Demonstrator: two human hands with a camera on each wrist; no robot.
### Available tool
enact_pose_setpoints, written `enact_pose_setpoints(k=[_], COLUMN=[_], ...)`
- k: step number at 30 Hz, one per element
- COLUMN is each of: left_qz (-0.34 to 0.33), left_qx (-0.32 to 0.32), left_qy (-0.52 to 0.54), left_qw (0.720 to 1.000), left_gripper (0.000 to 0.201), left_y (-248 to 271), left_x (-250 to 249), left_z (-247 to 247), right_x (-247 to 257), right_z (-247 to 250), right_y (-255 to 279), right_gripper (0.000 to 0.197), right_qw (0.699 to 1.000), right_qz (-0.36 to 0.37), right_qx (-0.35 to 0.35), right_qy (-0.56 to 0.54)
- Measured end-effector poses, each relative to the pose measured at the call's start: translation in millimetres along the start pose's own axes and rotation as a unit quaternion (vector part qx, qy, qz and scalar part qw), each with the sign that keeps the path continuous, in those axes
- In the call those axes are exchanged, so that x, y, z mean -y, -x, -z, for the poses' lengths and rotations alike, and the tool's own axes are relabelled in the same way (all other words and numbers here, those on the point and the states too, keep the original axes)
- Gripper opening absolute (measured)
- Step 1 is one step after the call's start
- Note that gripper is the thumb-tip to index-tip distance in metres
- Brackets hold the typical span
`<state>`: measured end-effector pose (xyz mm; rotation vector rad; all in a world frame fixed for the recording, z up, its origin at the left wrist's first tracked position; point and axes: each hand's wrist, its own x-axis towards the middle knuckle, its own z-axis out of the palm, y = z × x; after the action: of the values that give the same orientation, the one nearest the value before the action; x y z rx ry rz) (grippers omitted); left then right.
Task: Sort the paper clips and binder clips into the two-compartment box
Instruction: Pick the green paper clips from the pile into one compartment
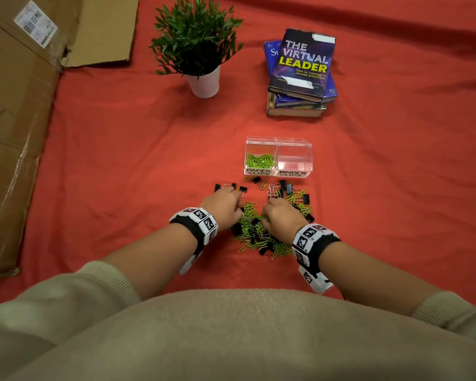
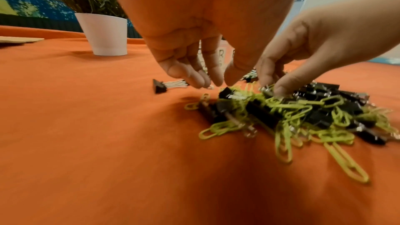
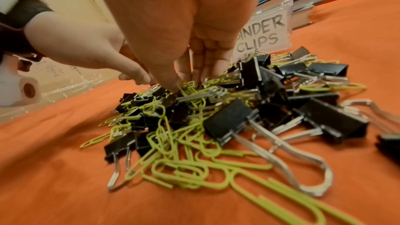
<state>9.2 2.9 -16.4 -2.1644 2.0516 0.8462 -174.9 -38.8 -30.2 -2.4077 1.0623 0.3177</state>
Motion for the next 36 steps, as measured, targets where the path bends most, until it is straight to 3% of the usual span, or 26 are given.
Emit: enact_pose_setpoints(k=[8, 14, 22, 25, 28, 33, 36], left_qz=[-0.002, -0.024, -0.036, -0.023, -0.009, 0.021, 0.050], left_qx=[0.010, 0.039, 0.045, 0.056, 0.062, 0.018, -0.007], left_qy=[-0.045, -0.056, -0.049, -0.026, 0.017, 0.129, 0.201], left_qw=[0.999, 0.997, 0.997, 0.998, 0.998, 0.991, 0.978], left_gripper=[0.038, 0.032, 0.024, 0.026, 0.025, 0.020, 0.015], left_y=[-19.2, -22.3, -26.6, -27.0, -27.0, -25.0, -27.0], left_x=[-25.9, -32.5, -31.4, -29.9, -26.8, -19.2, -18.6], left_z=[-6.5, -8.5, -8.3, -9.6, -8.0, 0.5, 7.3], right_x=[-3.4, -16.2, -20.1, -13.7, -9.6, -5.4, -4.5], right_z=[10.0, 27.7, 87.0, 103.3, 106.2, 93.1, 68.2], right_y=[-4.9, -11.6, -39.6, -60.2, -73.1, -56.2, -36.3], right_gripper=[0.021, 0.012, 0.017, 0.013, 0.014, 0.023, 0.019], right_qw=[0.998, 0.972, 0.936, 0.950, 0.967, 0.982, 0.993], right_qz=[-0.017, -0.101, -0.112, -0.115, -0.109, -0.056, -0.005], right_qx=[0.036, 0.034, -0.013, -0.080, -0.088, -0.132, -0.064], right_qy=[-0.041, -0.208, -0.333, -0.279, -0.213, -0.122, -0.104])
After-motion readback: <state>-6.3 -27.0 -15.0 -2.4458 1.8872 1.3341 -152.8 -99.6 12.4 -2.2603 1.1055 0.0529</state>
